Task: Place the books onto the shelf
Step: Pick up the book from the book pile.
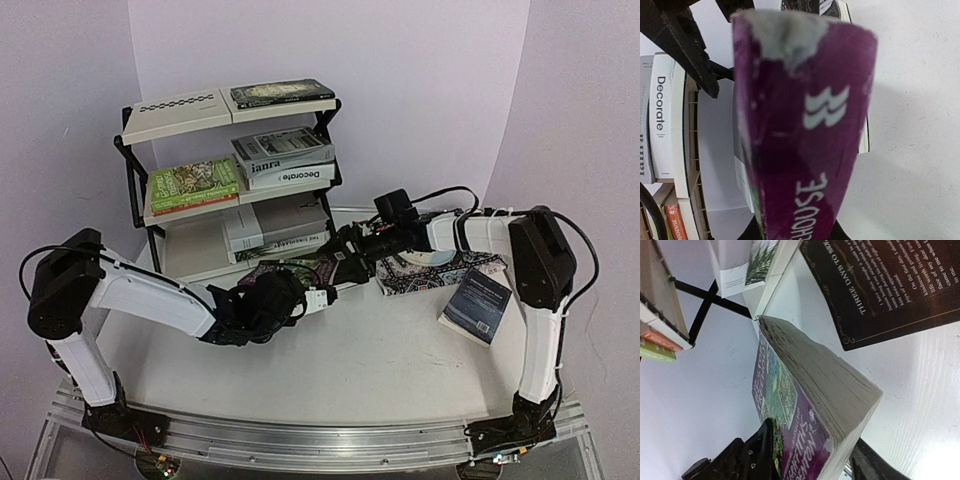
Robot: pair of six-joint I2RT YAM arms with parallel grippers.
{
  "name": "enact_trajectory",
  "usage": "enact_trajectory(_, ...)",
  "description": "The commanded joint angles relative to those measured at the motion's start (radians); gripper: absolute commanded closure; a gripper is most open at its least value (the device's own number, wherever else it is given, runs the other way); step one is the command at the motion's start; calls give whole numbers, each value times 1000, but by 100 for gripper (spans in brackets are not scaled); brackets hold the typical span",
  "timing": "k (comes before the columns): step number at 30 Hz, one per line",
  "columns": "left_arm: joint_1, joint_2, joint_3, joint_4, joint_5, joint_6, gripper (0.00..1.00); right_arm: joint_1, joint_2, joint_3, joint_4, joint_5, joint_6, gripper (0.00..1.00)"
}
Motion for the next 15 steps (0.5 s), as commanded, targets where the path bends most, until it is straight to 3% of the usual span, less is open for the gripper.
enact_trajectory(1,-37,-90,164,-233,-48,-115,100,-14,-147,-20,-66,35,-102,20)
enact_trajectory(4,-68,-80,246,-402,-114,-181,100,-22,-210,-46,-92,50,-131,14)
enact_trajectory(12,-154,-155,289,-511,-292,-178,100,-41,-367,-93,-295,162,-285,2)
enact_trajectory(15,-170,-167,311,-539,-393,-131,100,-42,-418,-135,-324,209,-322,2)
